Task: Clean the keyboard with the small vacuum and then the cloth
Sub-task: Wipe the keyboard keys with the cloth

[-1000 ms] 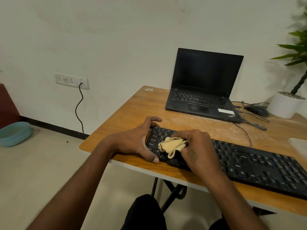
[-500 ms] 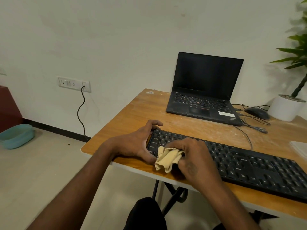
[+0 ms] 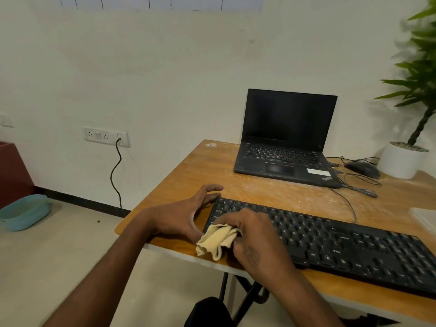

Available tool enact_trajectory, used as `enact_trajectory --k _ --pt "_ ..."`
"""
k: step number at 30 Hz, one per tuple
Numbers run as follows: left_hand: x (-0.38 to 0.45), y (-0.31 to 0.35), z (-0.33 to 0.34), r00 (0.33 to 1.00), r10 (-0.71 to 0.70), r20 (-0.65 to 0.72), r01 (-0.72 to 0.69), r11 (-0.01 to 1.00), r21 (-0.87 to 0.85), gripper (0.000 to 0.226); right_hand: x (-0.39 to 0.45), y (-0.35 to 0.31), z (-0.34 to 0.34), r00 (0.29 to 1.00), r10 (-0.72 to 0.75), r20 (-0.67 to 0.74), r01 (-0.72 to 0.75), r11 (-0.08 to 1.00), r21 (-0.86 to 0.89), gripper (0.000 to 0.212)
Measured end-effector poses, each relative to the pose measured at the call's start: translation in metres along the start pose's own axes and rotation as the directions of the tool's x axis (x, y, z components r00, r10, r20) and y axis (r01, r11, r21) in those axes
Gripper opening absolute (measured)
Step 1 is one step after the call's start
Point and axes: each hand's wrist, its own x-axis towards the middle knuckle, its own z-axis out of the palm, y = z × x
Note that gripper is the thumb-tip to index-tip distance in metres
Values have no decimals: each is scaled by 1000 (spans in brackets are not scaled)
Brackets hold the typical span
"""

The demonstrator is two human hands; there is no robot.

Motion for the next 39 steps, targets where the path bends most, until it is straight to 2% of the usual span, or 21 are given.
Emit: enact_trajectory --k 5,9,13,18,23,26,28,32,34,39 --pt "-2 0 0 1000 4 -10 -4 1000 3 132 15 5 -7 994 14 110 -24 996 82 32" --pt "-5 2 2 999 -16 -34 16 1000 -11 129 45 17 -8 1000 -24 3 24 1000 9 40" --pt "-6 4 4 998 -43 -37 42 998 -47 126 82 37 -1 997 19 -77 -27 994 -105 40" --pt "-7 6 5 997 -39 -60 37 999 -40 129 79 32 3 997 19 -69 -29 989 -144 42" --pt "-5 4 5 997 -15 -70 14 1000 -21 131 28 7 2 999 -34 38 35 999 -23 29" --pt "-3 3 5 997 -24 -76 22 999 -24 131 19 4 -1 994 -7 113 0 998 67 27" --pt "-4 3 5 997 -26 -72 24 1000 -20 132 27 9 -3 994 1 112 -11 996 93 26" --pt "-7 4 6 997 -53 -58 51 998 -39 125 55 20 -1 999 46 22 -46 999 -1 34" --pt "-7 6 5 995 -82 -64 82 997 -7 120 71 29 1 998 64 -24 -65 996 -64 29" --pt "-6 3 4 992 -105 -64 104 994 -19 126 88 36 3 994 96 -42 -102 978 -180 22"
